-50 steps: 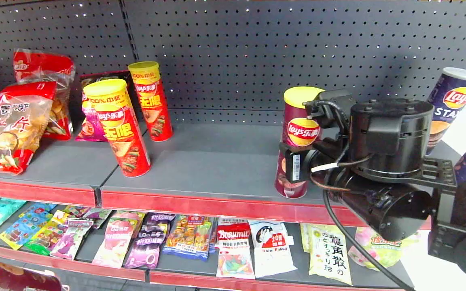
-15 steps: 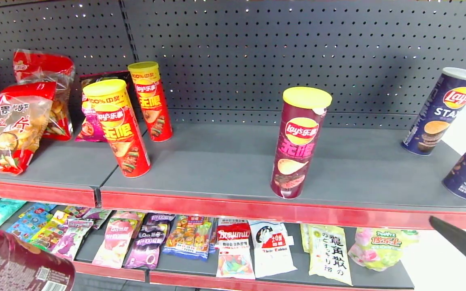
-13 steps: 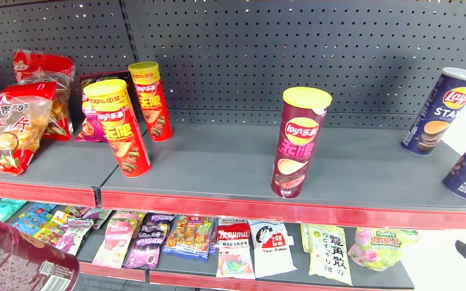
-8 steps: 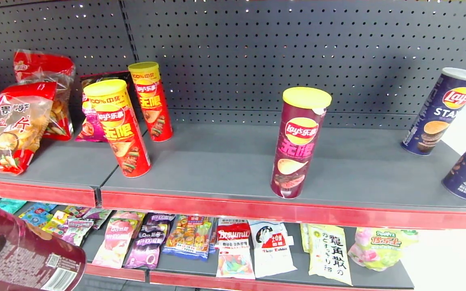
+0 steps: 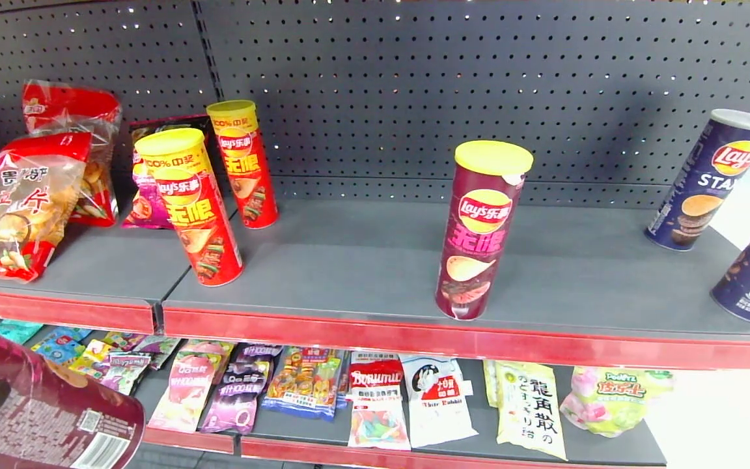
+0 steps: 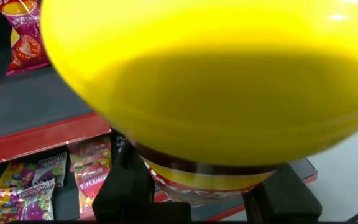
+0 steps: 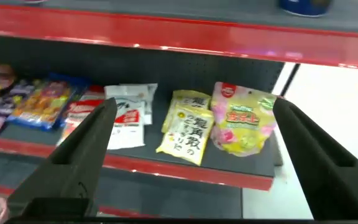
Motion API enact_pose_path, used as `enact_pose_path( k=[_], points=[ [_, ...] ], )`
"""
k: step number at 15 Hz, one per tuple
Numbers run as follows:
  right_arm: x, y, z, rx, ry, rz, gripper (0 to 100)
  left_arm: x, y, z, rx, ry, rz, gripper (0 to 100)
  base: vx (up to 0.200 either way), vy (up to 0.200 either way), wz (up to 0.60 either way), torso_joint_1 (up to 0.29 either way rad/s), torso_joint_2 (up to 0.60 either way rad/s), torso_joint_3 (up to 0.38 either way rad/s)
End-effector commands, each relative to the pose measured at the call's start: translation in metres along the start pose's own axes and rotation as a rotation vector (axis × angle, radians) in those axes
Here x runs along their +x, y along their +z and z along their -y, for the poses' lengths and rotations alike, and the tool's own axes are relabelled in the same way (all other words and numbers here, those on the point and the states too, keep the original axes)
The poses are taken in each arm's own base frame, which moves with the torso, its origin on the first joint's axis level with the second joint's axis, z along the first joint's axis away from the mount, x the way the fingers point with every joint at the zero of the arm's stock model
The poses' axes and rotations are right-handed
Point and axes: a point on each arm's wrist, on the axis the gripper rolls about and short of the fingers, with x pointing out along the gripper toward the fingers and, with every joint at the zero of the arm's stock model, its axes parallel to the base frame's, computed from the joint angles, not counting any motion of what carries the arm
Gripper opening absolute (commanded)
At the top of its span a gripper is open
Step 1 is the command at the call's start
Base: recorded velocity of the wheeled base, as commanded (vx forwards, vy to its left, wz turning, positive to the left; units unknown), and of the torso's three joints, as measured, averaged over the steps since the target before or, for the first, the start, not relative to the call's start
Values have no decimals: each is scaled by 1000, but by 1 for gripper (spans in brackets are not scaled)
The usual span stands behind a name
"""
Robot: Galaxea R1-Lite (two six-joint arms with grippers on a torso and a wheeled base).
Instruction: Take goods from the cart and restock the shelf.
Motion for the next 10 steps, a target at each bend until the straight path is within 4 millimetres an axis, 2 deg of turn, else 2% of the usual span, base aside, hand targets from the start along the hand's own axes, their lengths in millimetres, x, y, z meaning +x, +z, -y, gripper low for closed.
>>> enact_pose_path(
  k=[1, 2, 3, 4, 6, 10],
  points=[
    [-1, 0, 1, 103, -55, 5, 100, -5, 1, 2, -7, 3, 31, 0, 0, 0, 0, 0, 0, 0],
    [0, 0, 1, 124, -65, 3, 100, -6, 1, 2, -7, 4, 35, 0, 0, 0, 0, 0, 0, 0],
    [-1, -1, 1, -14, -68, 18, 100, -13, -5, 6, 4, 0, 51, 0, 0, 0, 0, 0, 0, 0],
    [0, -1, 1, -64, -65, 40, 100, -14, -7, 6, 3, 3, 52, 0, 0, 0, 0, 0, 0, 0],
    [4, 0, 2, 62, -78, 19, 100, -16, -14, 7, 0, 6, 45, 0, 0, 0, 0, 0, 0, 0],
    [4, -2, -1, -25, 58, 35, 100, -19, -23, 9, 1, 1, 44, 0, 0, 0, 0, 0, 0, 0]
  ],
)
